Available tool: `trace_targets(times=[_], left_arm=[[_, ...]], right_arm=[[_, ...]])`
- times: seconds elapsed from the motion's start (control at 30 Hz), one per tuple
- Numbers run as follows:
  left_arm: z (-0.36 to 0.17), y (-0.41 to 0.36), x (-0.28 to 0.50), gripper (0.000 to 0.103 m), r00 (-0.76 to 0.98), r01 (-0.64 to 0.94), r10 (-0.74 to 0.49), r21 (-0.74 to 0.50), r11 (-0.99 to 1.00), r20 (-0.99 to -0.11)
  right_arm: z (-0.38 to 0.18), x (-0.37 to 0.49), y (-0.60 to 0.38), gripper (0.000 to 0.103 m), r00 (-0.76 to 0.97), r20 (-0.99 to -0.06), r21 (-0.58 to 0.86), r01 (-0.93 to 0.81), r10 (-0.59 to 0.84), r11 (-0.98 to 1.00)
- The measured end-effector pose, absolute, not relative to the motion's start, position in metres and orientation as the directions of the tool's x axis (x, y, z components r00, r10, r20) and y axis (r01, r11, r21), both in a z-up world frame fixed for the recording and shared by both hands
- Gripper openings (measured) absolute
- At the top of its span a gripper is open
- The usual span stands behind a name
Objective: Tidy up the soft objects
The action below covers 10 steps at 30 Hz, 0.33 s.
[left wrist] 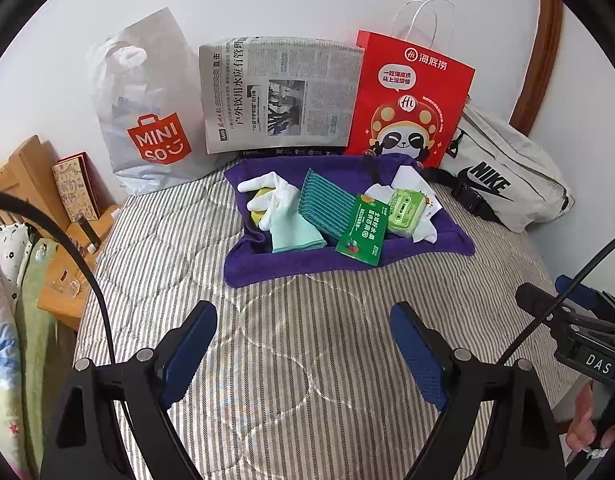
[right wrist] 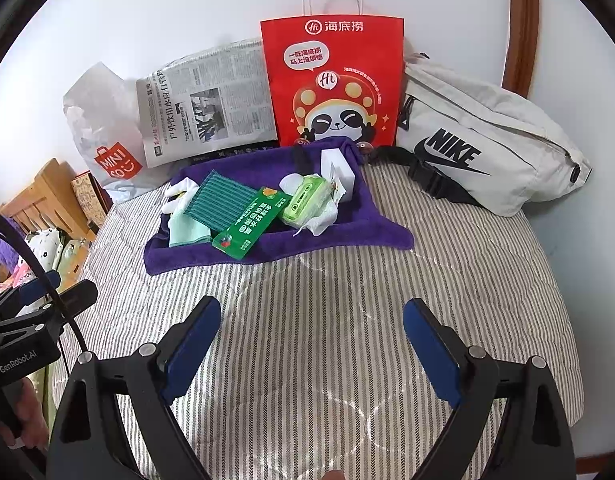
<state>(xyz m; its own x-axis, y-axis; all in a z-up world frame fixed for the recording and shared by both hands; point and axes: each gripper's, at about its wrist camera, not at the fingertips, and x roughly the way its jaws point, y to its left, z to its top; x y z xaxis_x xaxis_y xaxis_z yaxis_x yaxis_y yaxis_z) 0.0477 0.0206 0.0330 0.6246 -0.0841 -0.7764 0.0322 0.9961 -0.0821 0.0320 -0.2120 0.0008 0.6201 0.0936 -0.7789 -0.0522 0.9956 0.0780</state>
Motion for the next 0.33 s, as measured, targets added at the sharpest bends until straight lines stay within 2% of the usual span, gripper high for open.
trace_targets(times=[0.33], left_arm=[[0.0333, 0.0218, 0.0471, 0.088, 0.637, 0.028, -0.070, -0.068, 0.997, -0.768]], right_arm=[[-0.0006, 0.0318, -0.2054, 0.092, 0.619, -0.779, 0.073, -0.066, 0.099, 0.995]])
